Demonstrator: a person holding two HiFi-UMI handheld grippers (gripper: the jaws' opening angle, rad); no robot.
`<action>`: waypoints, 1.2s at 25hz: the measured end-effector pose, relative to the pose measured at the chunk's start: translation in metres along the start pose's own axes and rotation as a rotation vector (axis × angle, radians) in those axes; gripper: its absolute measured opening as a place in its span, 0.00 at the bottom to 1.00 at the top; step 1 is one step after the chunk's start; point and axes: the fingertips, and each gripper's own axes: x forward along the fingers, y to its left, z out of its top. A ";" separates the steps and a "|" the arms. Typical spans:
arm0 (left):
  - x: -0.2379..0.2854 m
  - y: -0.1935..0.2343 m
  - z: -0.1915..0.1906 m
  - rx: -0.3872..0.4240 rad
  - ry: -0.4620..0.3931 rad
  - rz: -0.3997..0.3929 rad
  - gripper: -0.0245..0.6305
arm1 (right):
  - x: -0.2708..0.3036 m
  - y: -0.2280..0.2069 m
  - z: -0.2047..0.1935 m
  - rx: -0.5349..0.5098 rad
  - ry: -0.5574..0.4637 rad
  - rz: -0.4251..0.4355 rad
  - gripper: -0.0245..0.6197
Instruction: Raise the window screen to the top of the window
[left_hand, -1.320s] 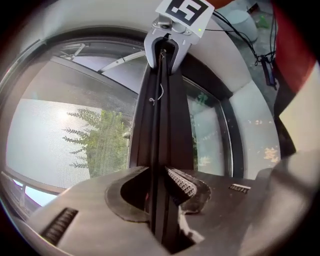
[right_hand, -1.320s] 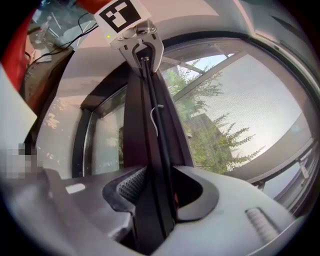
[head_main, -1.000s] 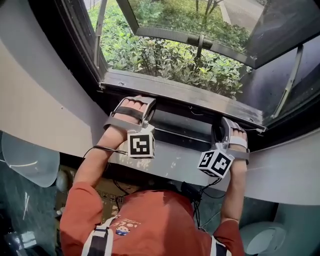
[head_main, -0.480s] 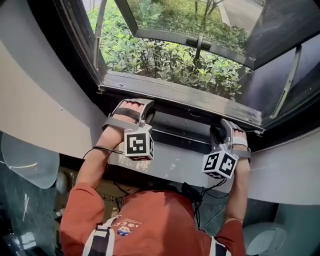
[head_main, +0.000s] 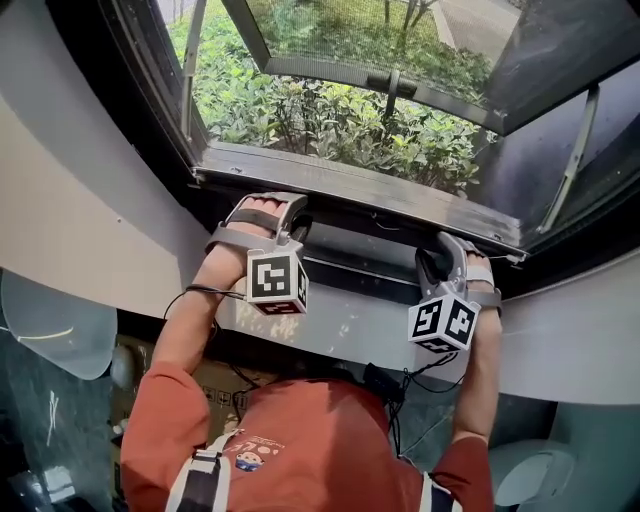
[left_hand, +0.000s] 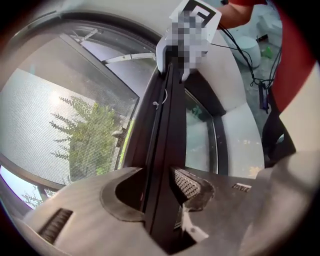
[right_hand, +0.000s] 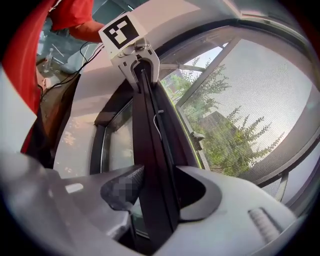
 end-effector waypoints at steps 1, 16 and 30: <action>0.000 0.000 0.000 -0.005 -0.013 -0.008 0.27 | -0.001 0.000 0.000 0.004 -0.006 0.004 0.35; -0.004 -0.006 0.000 -0.039 -0.061 -0.062 0.30 | 0.002 0.008 0.000 0.000 -0.023 -0.021 0.40; -0.034 0.048 0.015 -0.031 -0.132 0.068 0.30 | -0.029 -0.045 0.024 -0.013 -0.067 -0.098 0.39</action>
